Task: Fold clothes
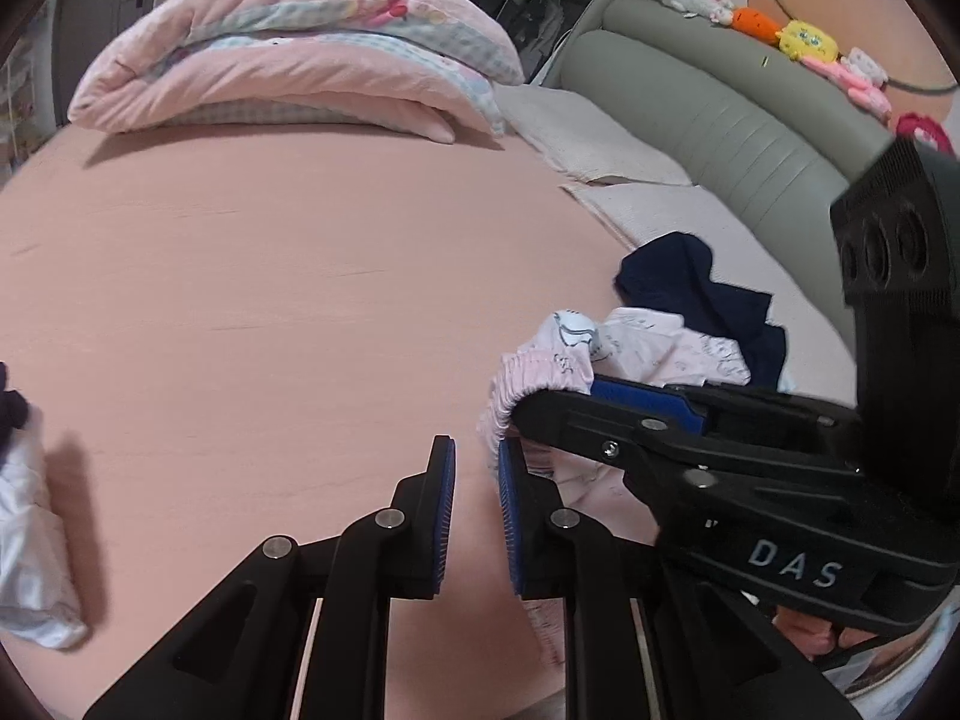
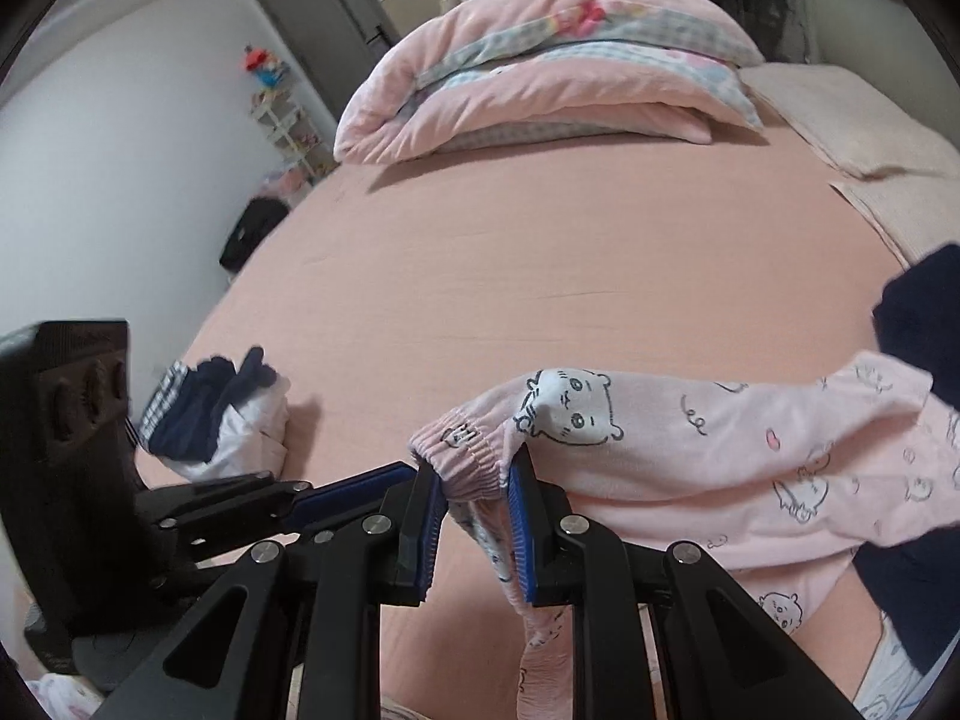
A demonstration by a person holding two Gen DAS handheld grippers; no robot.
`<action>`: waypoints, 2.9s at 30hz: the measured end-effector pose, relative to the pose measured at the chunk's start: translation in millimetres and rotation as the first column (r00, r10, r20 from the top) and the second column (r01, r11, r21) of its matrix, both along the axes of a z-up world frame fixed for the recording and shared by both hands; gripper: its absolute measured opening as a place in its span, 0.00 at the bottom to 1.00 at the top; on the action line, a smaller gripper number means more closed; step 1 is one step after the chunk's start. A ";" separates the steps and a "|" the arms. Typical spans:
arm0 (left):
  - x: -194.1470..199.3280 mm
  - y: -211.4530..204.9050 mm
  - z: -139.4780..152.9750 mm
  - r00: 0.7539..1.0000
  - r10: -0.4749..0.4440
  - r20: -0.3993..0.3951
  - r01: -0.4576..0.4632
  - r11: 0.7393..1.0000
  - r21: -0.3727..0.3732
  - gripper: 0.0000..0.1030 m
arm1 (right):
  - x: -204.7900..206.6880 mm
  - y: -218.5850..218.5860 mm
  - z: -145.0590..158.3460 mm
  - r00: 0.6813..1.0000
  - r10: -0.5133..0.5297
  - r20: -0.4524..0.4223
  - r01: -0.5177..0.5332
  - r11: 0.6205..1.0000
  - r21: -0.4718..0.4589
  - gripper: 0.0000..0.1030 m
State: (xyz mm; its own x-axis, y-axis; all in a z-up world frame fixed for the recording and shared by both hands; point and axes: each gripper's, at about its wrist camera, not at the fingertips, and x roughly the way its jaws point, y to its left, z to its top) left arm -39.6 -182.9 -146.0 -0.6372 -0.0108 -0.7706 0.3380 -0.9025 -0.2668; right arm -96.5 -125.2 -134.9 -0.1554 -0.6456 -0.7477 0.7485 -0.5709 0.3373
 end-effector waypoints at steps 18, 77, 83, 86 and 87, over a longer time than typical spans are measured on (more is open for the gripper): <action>37.4 -31.4 -6.8 0.994 0.093 -0.049 -0.094 0.995 -0.026 0.73 | 58.8 -82.0 5.1 0.973 0.226 -0.054 -0.221 0.972 0.086 0.18; 12.2 -25.4 -46.8 0.974 0.227 0.027 -0.225 0.973 -0.056 0.23 | -31.6 40.1 -44.9 0.981 -0.150 0.122 0.132 0.981 0.140 0.52; 12.0 -31.9 -55.2 0.967 0.246 0.064 -0.243 0.968 -0.059 0.23 | -41.0 48.5 -63.6 0.977 -0.183 0.114 0.158 0.967 0.201 0.52; 12.8 -33.8 -59.8 0.964 0.251 0.084 -0.246 0.967 -0.063 0.23 | -44.0 52.7 -72.5 0.974 -0.195 0.115 0.167 0.961 0.219 0.52; 13.0 -34.3 -60.9 0.963 0.253 0.089 -0.248 0.967 -0.065 0.23 | -45.2 54.2 -74.6 0.973 -0.199 0.120 0.169 0.961 0.220 0.52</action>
